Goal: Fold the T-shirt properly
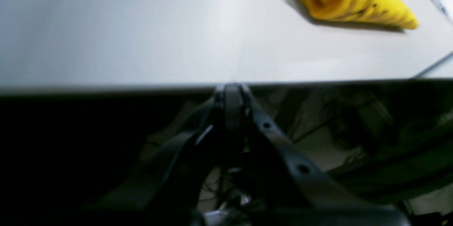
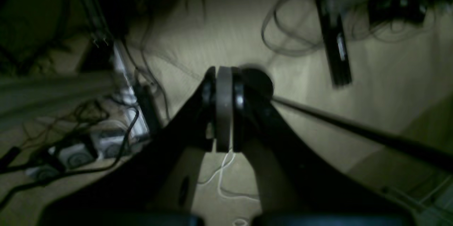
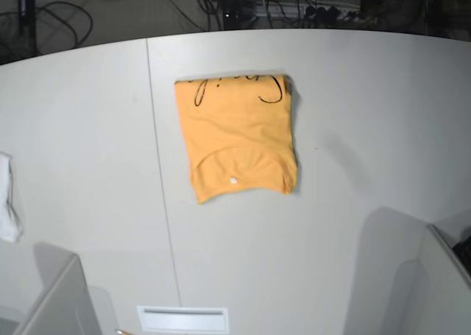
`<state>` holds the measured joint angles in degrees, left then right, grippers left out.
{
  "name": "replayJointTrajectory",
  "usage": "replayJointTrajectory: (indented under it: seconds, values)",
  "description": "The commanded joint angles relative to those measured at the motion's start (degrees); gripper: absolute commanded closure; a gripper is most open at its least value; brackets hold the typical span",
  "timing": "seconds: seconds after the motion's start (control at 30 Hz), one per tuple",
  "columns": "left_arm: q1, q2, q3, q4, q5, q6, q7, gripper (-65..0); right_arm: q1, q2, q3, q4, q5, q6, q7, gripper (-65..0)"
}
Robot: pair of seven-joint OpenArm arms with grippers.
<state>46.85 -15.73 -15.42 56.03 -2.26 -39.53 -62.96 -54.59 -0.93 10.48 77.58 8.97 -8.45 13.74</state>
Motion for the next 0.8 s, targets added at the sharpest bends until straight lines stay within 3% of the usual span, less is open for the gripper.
replayJointTrajectory:
  seconds: [0.0, 0.13, 0.3, 0.43, 0.6, 0.7, 0.77]
  values:
    - [1.28, -0.76, 1.13, -2.36, -0.33, -0.47, -2.93, 0.0, 0.21, 0.36, 0.2, -2.02, -0.14, -0.48, 0.99, 0.0]
    - [-1.8, -1.64, 4.65, -15.2, 5.82, -0.43, -7.41, 0.0, 5.49, 2.12, -0.24, -13.36, -0.23, -0.39, 0.99, 0.0]
    - [-8.74, -1.37, 5.09, -33.13, 13.3, 3.88, -12.16, 0.0, 11.82, 6.6, -7.89, -28.22, 0.04, -0.39, 0.99, 0.0]
    - [-15.6, -0.67, 4.91, -45.52, 18.22, 5.29, -8.82, 0.0, 16.3, 8.71, -13.95, -38.94, 0.04, -0.39, 0.99, 0.0]
    - [-23.69, -0.41, 5.09, -56.03, 25.87, 8.98, 7.62, 0.0, 24.74, 9.59, -23.27, -55.65, 0.04, -0.39, 0.9, 0.0]
    - [-26.67, 1.97, 5.09, -56.03, 29.73, 14.08, 24.85, 0.0, 31.07, 9.59, -27.67, -63.74, 0.04, -0.39, 0.9, 0.0]
    - [-28.78, 3.81, 4.56, -56.03, 30.79, 16.98, 39.71, 0.0, 35.12, 9.32, -28.46, -66.99, 0.04, 0.05, 0.55, 0.0]
